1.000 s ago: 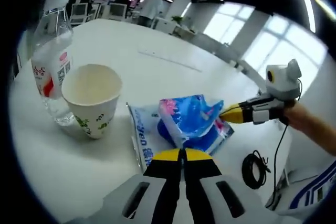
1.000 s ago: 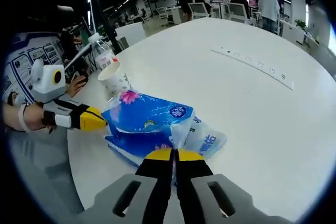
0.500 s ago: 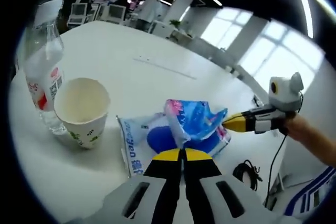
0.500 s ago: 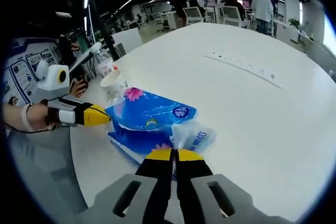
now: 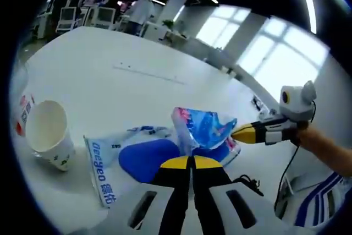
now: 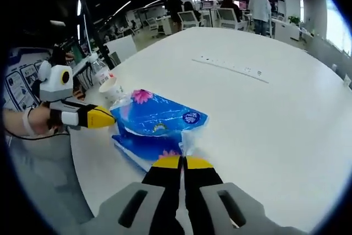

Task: Arrange the tabletop items into an orderly group along one side of the table until the central work area is clear of visible clutter.

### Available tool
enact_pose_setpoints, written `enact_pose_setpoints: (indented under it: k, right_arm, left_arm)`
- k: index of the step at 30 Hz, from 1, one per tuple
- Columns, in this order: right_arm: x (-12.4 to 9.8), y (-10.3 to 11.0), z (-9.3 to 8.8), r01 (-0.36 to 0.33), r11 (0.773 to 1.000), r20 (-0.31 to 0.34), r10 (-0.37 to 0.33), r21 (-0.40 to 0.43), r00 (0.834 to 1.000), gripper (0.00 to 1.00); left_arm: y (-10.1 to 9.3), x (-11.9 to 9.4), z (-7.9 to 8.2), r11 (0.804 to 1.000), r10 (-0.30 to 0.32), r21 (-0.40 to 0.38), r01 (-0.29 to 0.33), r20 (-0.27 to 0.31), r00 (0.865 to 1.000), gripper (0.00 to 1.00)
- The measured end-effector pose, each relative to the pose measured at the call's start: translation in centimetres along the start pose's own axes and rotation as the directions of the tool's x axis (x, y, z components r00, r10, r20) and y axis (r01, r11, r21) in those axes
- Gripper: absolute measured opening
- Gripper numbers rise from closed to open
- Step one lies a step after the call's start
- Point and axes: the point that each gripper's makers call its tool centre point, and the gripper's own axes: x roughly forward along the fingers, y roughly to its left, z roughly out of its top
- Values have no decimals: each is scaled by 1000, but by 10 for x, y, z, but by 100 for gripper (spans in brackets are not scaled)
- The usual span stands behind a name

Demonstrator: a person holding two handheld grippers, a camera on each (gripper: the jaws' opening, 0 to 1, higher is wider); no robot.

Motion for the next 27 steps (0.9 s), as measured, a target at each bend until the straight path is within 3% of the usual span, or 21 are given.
enact_pose_setpoints:
  k: [9,20,27]
  right_arm:
    - [-25,-21,-13,45,998,8,-46,33,999,0]
    - [-45,-39,-33,90,993,5,-90,74,996,0]
    - [-54,-52,-40,112,989,8,-114,99,993,0]
  left_arm:
    - [-28,20,-4,999,-50,16,50,-27,998,0]
    - [-48,40,-16,996,-87,8,88,-52,995,0]
    - [-58,52,-14,993,-115,8,115,-51,992,0]
